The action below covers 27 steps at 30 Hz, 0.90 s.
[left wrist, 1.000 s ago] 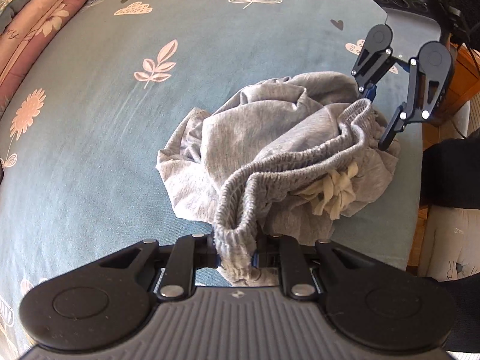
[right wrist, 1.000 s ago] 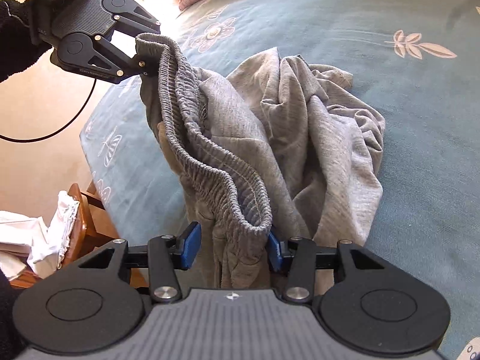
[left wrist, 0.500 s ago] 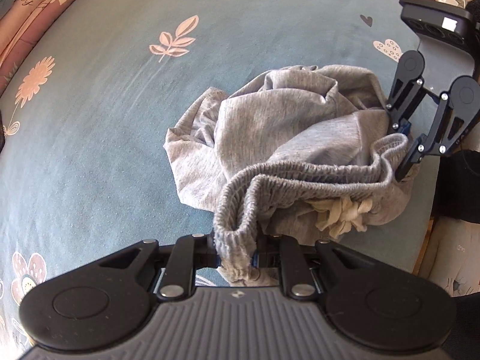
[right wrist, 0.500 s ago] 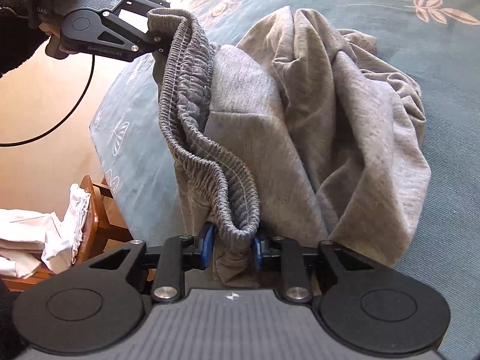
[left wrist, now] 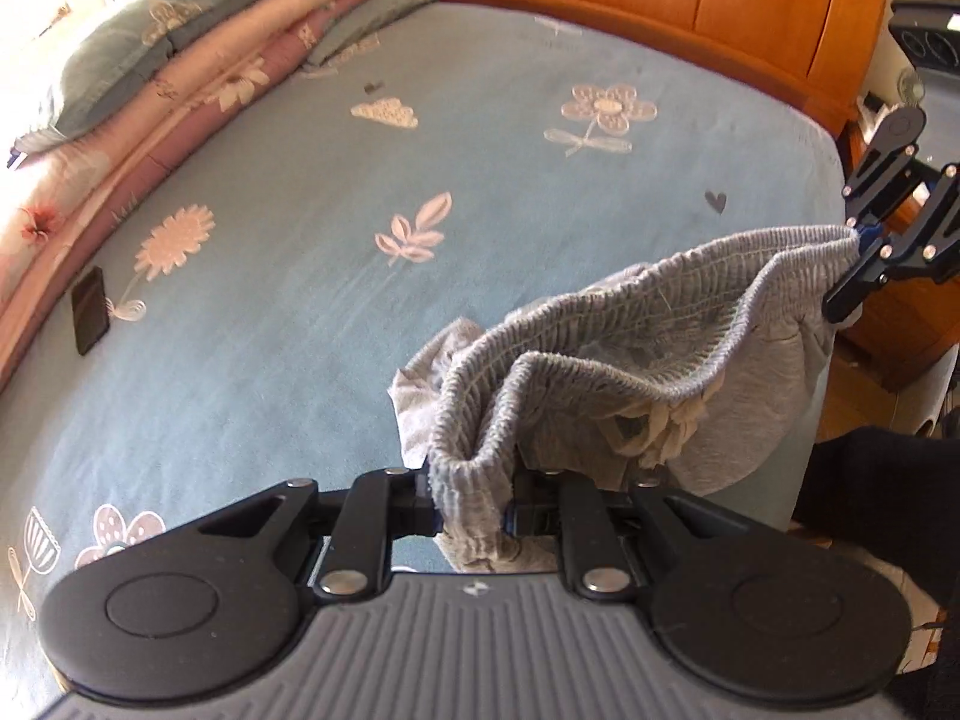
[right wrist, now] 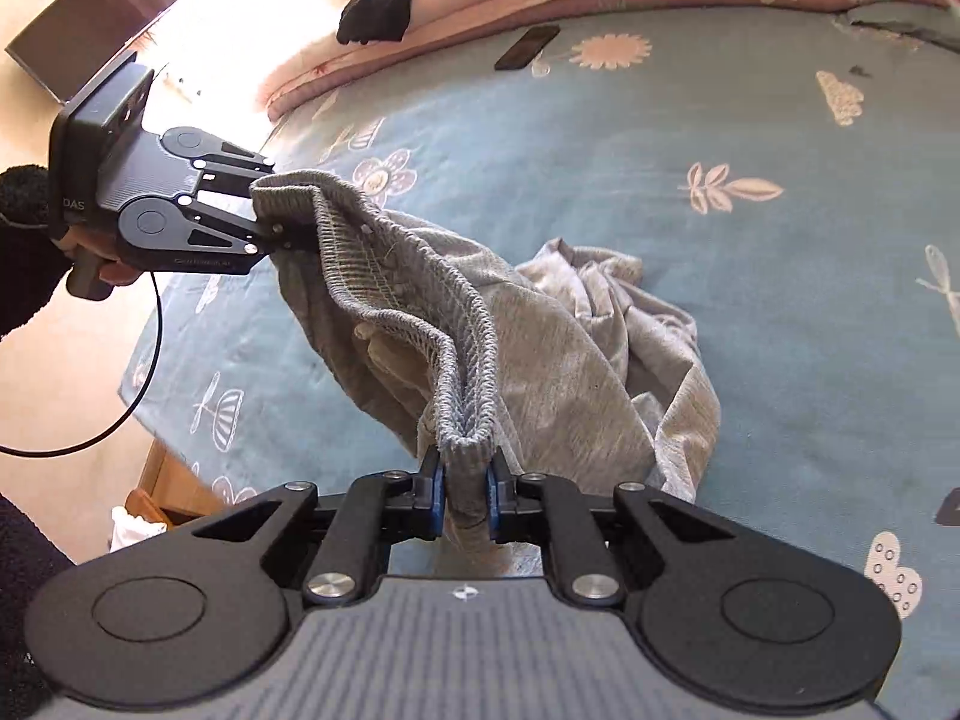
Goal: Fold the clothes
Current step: 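Lift the waistband with both grippers, spreading them apart along the waistband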
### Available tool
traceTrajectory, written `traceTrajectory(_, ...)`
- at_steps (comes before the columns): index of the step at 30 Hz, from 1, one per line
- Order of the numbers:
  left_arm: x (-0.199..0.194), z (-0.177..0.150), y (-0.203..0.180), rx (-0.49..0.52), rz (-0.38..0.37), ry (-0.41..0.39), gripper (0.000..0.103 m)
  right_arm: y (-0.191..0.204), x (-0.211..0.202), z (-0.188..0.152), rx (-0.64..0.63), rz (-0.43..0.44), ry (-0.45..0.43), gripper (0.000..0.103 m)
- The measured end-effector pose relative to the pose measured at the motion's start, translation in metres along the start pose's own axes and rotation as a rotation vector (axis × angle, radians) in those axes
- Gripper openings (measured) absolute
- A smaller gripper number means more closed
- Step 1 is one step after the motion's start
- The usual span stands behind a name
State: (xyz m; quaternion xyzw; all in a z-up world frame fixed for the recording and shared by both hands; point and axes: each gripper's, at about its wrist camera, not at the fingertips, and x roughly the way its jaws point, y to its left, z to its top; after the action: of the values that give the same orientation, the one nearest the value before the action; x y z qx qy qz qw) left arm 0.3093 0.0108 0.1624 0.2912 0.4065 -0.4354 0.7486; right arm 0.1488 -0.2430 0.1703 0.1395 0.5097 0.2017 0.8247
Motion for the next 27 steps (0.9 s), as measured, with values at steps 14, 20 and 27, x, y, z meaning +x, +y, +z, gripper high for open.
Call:
traceTrajectory(14,-0.145,0.050,0.010,0.098,0.136,-0.190,0.014,0.104,-0.046,0.021,-0.030,-0.066,-0.261,0.019)
traceTrajectory(20,-0.180,0.077,0.008,0.132,0.194,-0.202,0.014,0.124,-0.037,0.025,-0.103,-0.022,-0.319,0.050)
traceTrajectory(27,-0.186,0.097,-0.010,0.173,0.234,-0.198,0.013,0.145,-0.025,0.029,-0.130,0.037,-0.395,0.052)
